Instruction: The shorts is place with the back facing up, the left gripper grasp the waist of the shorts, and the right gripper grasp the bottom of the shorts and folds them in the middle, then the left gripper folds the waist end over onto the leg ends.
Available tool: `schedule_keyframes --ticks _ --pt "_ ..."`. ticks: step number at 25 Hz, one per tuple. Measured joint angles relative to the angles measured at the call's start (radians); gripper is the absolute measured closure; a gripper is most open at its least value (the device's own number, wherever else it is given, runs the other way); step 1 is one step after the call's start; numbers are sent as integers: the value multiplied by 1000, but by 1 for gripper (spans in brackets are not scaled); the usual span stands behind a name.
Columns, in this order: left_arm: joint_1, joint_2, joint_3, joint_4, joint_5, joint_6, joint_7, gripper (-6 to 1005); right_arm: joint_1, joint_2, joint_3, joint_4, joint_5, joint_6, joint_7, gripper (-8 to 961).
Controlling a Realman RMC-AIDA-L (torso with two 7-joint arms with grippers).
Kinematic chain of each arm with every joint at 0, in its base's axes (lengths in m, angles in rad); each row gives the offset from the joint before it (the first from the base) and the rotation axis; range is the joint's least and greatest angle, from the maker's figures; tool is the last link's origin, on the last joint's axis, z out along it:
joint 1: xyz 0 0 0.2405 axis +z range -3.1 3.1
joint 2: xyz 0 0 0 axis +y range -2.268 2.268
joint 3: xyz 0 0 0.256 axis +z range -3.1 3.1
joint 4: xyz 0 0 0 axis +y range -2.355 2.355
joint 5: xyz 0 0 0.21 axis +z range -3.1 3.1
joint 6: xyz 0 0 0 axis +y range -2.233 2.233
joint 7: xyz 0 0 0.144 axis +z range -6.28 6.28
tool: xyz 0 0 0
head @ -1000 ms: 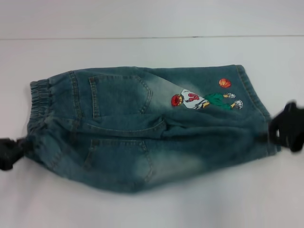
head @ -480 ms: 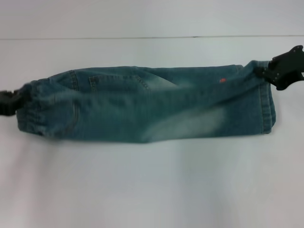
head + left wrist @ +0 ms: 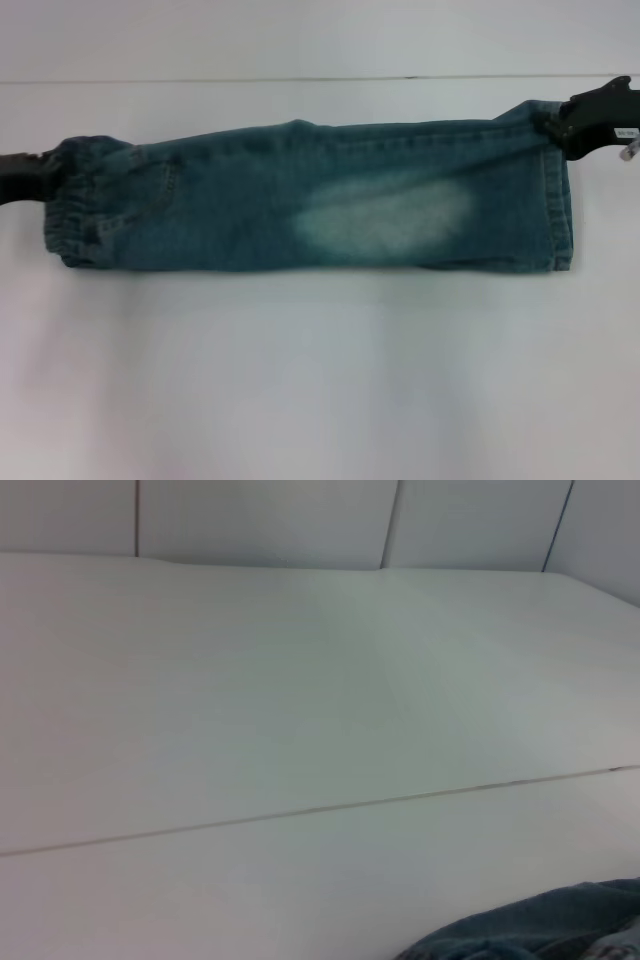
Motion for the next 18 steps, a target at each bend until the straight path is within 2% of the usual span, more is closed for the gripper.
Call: schedule_keyframes --ticks 6,18 --pt "-21 0 48 -26 -1 -53 1 907 37 -2 -5 68 -9 75 5 864" --pt "-74 4 132 -114 2 -198 29 908 50 -3 -60 140 -10 204 -2 851"
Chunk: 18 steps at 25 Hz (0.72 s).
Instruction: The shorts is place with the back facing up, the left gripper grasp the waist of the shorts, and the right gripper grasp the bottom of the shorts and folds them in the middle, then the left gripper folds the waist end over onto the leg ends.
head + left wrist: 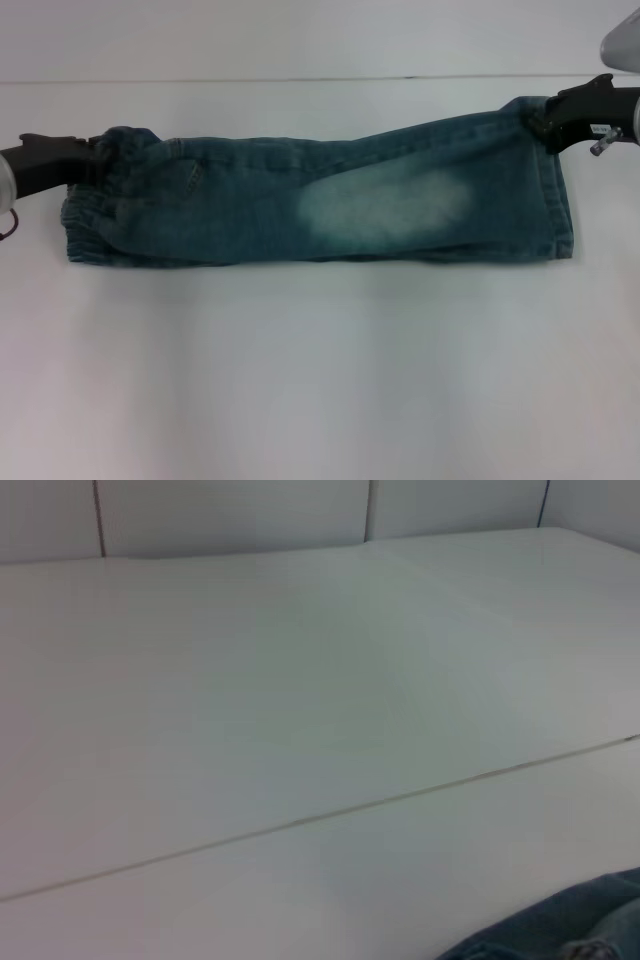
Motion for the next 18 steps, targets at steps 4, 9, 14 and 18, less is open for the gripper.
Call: schedule_keyframes --ticks 4,9,14,18 --pt "2 -3 21 -2 3 -14 1 853 -6 0 -7 5 2 33 5 847" --pt "10 -2 36 2 8 -15 12 785 -16 -2 1 -10 1 26 6 656" --pt "20 2 43 4 10 -43 25 528 -38 1 1 -33 6 26 7 435" --pt "33 4 43 6 10 -72 29 436 -53 1 -3 -52 7 21 7 272"
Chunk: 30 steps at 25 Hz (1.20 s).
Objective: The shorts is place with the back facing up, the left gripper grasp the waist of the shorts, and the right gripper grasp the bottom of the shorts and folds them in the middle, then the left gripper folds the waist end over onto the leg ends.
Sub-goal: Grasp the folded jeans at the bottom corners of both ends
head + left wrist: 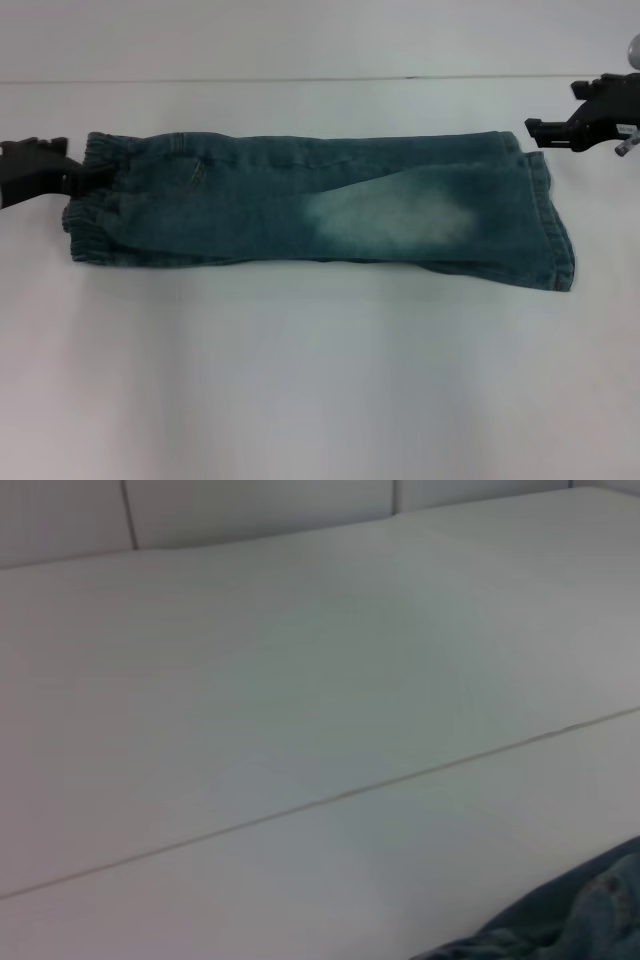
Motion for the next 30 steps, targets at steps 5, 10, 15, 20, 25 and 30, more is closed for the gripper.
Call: schedule_keyframes --ticks 5,10,15,20,25,30 --pt "37 -6 -18 59 -19 -6 28 320 -34 0 -3 -55 51 -41 -12 126" --pt "121 -8 -42 146 -174 141 127 166 -93 1 -4 -131 167 -159 -86 60" --pt "190 -10 -164 132 -247 405 307 65 -145 -1 3 -148 302 -309 -214 7" --pt "250 -15 -257 54 -249 502 447 68 -186 -1 6 -95 403 -429 -380 6" --pt "266 -13 -294 -24 -243 500 536 72 -192 -2 15 -1 416 -572 -552 6" --pt "256 -12 -331 -74 -248 472 583 75 -192 -16 18 74 396 -719 -666 7"
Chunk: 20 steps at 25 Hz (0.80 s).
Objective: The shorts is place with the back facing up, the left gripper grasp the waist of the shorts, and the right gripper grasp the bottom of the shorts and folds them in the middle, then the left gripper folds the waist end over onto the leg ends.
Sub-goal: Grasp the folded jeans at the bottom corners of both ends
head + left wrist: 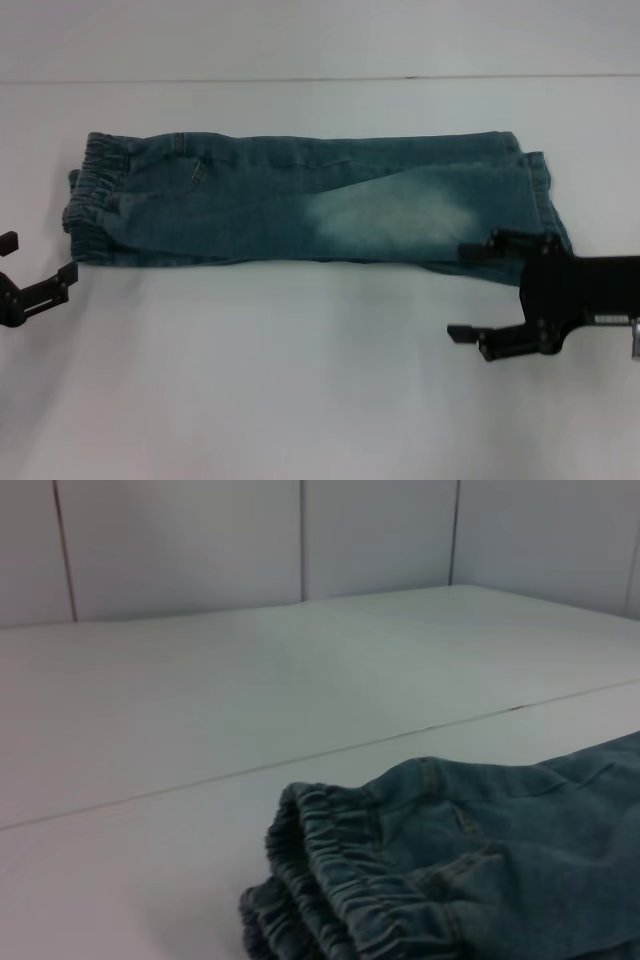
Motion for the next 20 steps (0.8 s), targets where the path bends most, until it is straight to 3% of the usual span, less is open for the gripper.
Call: schedule_keyframes --ticks 20 --pt "-133 17 28 -170 14 -238 96 89 13 7 4 61 -51 -32 -18 6"
